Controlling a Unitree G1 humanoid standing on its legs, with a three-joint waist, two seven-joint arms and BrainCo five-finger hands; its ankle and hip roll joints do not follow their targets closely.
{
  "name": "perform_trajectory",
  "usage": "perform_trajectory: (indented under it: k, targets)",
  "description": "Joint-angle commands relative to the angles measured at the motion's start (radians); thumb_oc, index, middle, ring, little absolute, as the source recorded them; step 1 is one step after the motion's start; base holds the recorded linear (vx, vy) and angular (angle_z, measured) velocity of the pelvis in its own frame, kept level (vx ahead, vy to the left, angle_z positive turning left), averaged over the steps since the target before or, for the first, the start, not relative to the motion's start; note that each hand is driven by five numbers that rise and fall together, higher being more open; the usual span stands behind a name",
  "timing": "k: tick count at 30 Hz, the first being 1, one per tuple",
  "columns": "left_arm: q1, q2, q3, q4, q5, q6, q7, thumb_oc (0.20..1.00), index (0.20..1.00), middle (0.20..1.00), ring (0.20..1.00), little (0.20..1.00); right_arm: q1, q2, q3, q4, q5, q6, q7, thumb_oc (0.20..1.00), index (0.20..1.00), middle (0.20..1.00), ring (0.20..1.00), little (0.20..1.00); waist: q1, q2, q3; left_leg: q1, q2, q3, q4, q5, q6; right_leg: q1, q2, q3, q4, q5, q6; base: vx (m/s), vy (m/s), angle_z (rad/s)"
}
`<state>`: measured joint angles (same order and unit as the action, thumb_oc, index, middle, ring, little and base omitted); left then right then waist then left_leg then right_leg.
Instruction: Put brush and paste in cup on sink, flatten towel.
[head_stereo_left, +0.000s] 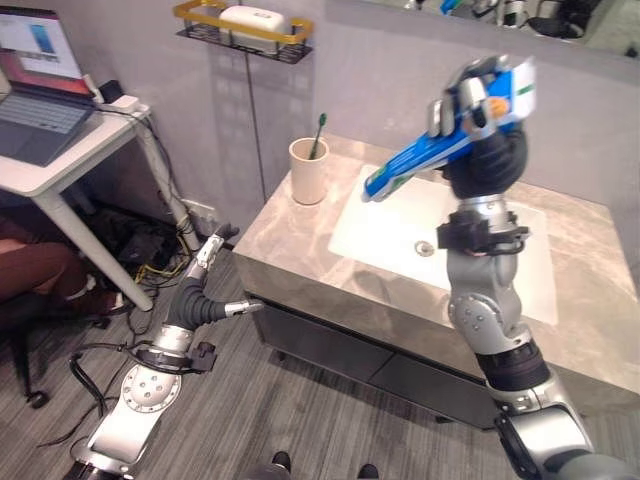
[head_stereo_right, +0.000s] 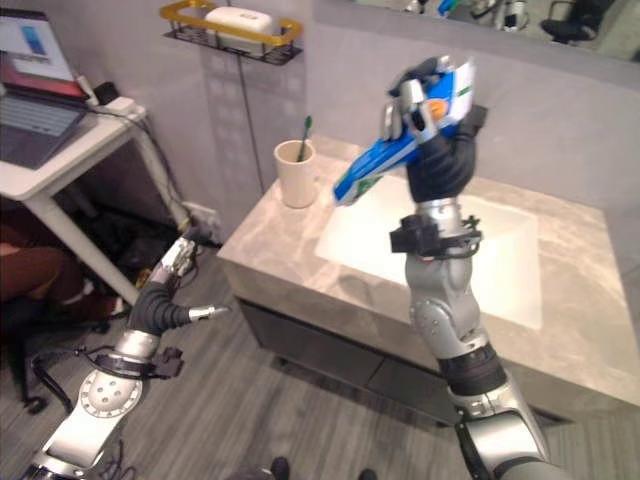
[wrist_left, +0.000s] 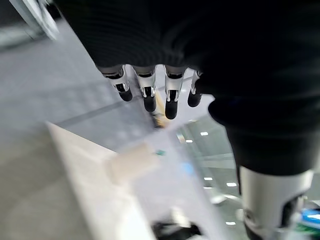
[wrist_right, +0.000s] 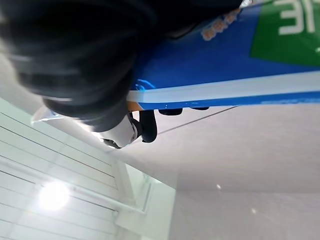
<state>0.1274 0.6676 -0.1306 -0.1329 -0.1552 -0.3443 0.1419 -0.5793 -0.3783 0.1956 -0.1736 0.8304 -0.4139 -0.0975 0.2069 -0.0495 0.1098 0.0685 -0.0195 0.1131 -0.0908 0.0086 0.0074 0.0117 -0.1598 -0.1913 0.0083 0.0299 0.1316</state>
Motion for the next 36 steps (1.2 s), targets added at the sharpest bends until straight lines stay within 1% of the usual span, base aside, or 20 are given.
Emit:
perform_trajectory:
  k: [1,4,6,7,8,9,11,12,14,16,17,18,19,21,22,23,24,27,29,36]
  targets:
    - [0.026,0.099,0.025,-0.034,-0.019,-0.025,-0.034,1.0,1.0,1.0,1.0,1.0,-0.122,-0.033,-0.054,-0.03,-0.067,-0.068,-0.031,0.2,0.2,0.2,0.2,0.2,0.025,-0.057,-0.027,-0.01,-0.061,-0.091,0.039,-0.056,0.043,-0.027,-0.138,0.076,0.202,0.188,0.05,0.01,0.117,0.49]
    - [0.047,0.104,0.027,-0.003,-0.037,-0.019,-0.057,1.0,1.0,1.0,1.0,1.0,-0.141,-0.054,-0.055,-0.014,-0.076,-0.069,-0.034,0.2,0.2,0.2,0.2,0.2,0.026,-0.046,-0.018,-0.008,-0.068,-0.107,0.04,-0.055,0.053,-0.052,-0.129,0.101,0.257,0.202,0.044,0.01,0.113,0.51]
    - [0.057,0.127,0.016,0.033,-0.015,-0.006,-0.074,1.0,1.0,1.0,1.0,1.0,-0.16,-0.087,-0.073,0.004,-0.087,-0.073,-0.041,0.2,0.2,0.2,0.2,0.2,0.022,-0.024,-0.005,-0.005,-0.074,-0.148,0.048,-0.052,0.068,-0.088,-0.074,0.153,0.357,0.198,0.03,0.01,0.102,0.23]
    - [0.055,0.126,0.014,0.035,-0.014,-0.007,-0.073,1.0,1.0,1.0,1.0,1.0,-0.161,-0.088,-0.073,0.005,-0.088,-0.074,-0.041,0.2,0.2,0.2,0.2,0.2,0.022,-0.024,-0.004,-0.006,-0.074,-0.148,0.049,-0.053,0.068,-0.092,-0.074,0.154,0.364,0.195,0.03,0.03,0.074,0.44]
    - [0.055,0.131,0.007,0.063,-0.019,-0.008,-0.085,1.0,1.0,1.0,1.0,1.0,-0.159,-0.107,-0.077,0.016,-0.091,-0.073,-0.044,0.2,0.2,0.2,0.2,0.2,0.006,-0.013,-0.007,-0.002,-0.071,-0.17,0.048,-0.052,0.07,-0.114,-0.013,0.198,0.394,0.144,0.016,0.09,0.134,0.58]
    - [0.063,0.117,-0.005,0.134,0.004,0.007,-0.091,1.0,1.0,1.0,1.0,1.0,-0.171,-0.13,-0.087,0.042,-0.083,-0.073,-0.041,0.2,0.2,0.2,0.2,0.2,-0.012,-0.002,-0.006,0.016,-0.072,-0.171,0.038,-0.053,0.072,-0.16,0.053,0.2,0.403,0.052,-0.005,0.12,0.153,0.52]
    - [0.079,0.121,-0.011,0.18,0.036,0.019,-0.105,1.0,1.0,1.0,1.0,1.0,-0.193,-0.148,-0.083,0.069,-0.072,-0.074,-0.043,0.2,0.2,0.2,0.2,0.2,-0.008,-0.002,-0.001,0.029,-0.081,-0.161,0.028,-0.058,0.071,-0.188,0.044,0.152,0.366,0.046,-0.009,0.09,0.042,0.39]
    - [0.081,0.123,-0.022,0.205,0.048,0.024,-0.114,1.0,1.0,1.0,1.0,1.0,-0.205,-0.156,-0.082,0.083,-0.069,-0.073,-0.041,0.2,0.2,0.2,0.2,0.2,-0.015,-0.002,0.003,0.037,-0.085,-0.167,0.024,-0.059,0.07,-0.207,0.049,0.146,0.32,0.051,-0.006,0.06,-0.034,0.24]
    - [0.078,0.127,-0.027,0.213,0.051,0.022,-0.117,1.0,1.0,1.0,1.0,1.0,-0.209,-0.166,-0.079,0.09,-0.07,-0.071,-0.039,0.2,0.2,0.2,0.2,0.2,-0.023,0.002,0.007,0.043,-0.084,-0.175,0.024,-0.062,0.069,-0.216,0.053,0.148,0.299,0.061,-0.001,0.08,-0.016,0.14]
    - [0.076,0.14,-0.041,0.242,0.07,0.021,-0.129,1.0,1.0,1.0,1.0,1.0,-0.221,-0.203,-0.057,0.104,-0.082,-0.057,-0.033,0.2,0.2,0.2,0.2,0.2,-0.048,0.005,0.025,0.06,-0.088,-0.185,0.037,-0.074,0.06,-0.255,0.063,0.182,0.235,0.102,0.015,0.13,-0.028,0.38]
    - [0.081,0.135,-0.035,0.252,0.067,0.023,-0.128,1.0,1.0,1.0,1.0,1.0,-0.248,-0.231,-0.041,0.124,-0.095,-0.044,-0.037,0.2,0.2,0.2,0.2,0.2,-0.056,0.003,0.04,0.069,-0.097,-0.182,0.056,-0.085,0.051,-0.281,0.039,0.185,0.18,0.166,0.032,0.09,-0.037,0.45]
    - [0.081,0.134,-0.034,0.252,0.067,0.023,-0.128,1.0,1.0,1.0,1.0,1.0,-0.25,-0.231,-0.039,0.125,-0.095,-0.044,-0.037,0.2,0.2,0.2,0.2,0.2,-0.059,0.004,0.041,0.069,-0.097,-0.183,0.057,-0.086,0.051,-0.277,0.038,0.183,0.175,0.169,0.032,0.15,-0.086,0.3]
    - [0.097,0.121,-0.024,0.253,0.071,0.024,-0.128,1.0,1.0,1.0,1.0,1.0,-0.259,-0.252,-0.03,0.139,-0.117,-0.034,-0.042,0.2,0.2,0.2,0.2,0.2,-0.06,-0.003,0.039,0.09,-0.099,-0.179,0.061,-0.103,0.044,-0.275,0.022,0.174,0.143,0.203,0.043,0.11,-0.057,0.16]
    - [0.104,0.113,-0.018,0.252,0.074,0.026,-0.127,1.0,1.0,1.0,1.0,1.0,-0.258,-0.255,-0.031,0.141,-0.127,-0.032,-0.046,0.2,0.2,0.2,0.2,0.2,-0.06,-0.006,0.038,0.102,-0.098,-0.177,0.064,-0.116,0.042,-0.257,0.02,0.162,0.118,0.205,0.043,0.17,-0.114,0.18]
    - [0.112,0.082,-0.009,0.264,0.077,0.03,-0.119,1.0,1.0,1.0,1.0,1.0,-0.229,-0.262,-0.045,0.126,-0.126,-0.026,-0.042,0.2,0.2,0.2,0.2,0.2,-0.061,-0.02,0.019,0.112,-0.098,-0.176,0.07,-0.136,0.035,-0.215,0.027,0.178,0.085,0.191,0.036,0.18,-0.131,0.15]
    - [0.112,0.082,-0.009,0.264,0.077,0.03,-0.119,1.0,1.0,1.0,1.0,1.0,-0.227,-0.262,-0.046,0.125,-0.126,-0.025,-0.042,0.2,0.2,0.2,0.2,0.2,-0.06,-0.02,0.02,0.114,-0.097,-0.176,0.071,-0.137,0.035,-0.212,0.028,0.177,0.083,0.191,0.036,0.25,-0.161,0.02]
    - [0.129,0.041,0.001,0.275,0.079,0.04,-0.113,1.0,1.0,1.0,1.0,1.0,-0.205,-0.255,-0.046,0.114,-0.103,-0.016,-0.017,0.2,0.2,0.2,0.2,0.2,-0.052,-0.025,0.002,0.129,-0.088,-0.172,0.07,-0.146,0.03,-0.186,0.043,0.177,0.077,0.176,0.031,0.18,-0.115,-0.02]
    - [0.149,-0.014,0.012,0.287,0.065,0.051,-0.112,1.0,1.0,1.0,1.0,1.0,-0.175,-0.284,-0.045,0.093,-0.097,-0.003,0.0,0.2,0.2,0.2,0.2,0.2,-0.05,-0.02,-0.009,0.138,-0.069,-0.168,0.059,-0.142,0.022,-0.171,0.065,0.181,0.077,0.157,0.023,0.12,-0.097,-0.21]
    - [0.155,-0.031,-0.002,0.295,0.07,0.056,-0.116,1.0,1.0,1.0,1.0,1.0,-0.171,-0.28,-0.044,0.098,-0.089,0.001,0.003,0.2,0.2,0.2,0.2,0.2,-0.047,-0.014,-0.015,0.139,-0.058,-0.168,0.053,-0.141,0.017,-0.163,0.071,0.175,0.069,0.143,0.016,0.1,-0.114,-0.19]
    - [0.158,-0.036,-0.015,0.279,0.068,0.063,-0.114,1.0,1.0,1.0,1.0,1.0,-0.235,-0.286,0.007,0.139,-0.109,0.017,-0.012,0.2,0.2,0.2,0.2,0.2,-0.041,-0.007,-0.026,0.127,-0.036,-0.176,0.035,-0.125,0.001,-0.146,0.087,0.172,0.037,0.127,0.001,0.04,-0.063,0.0]
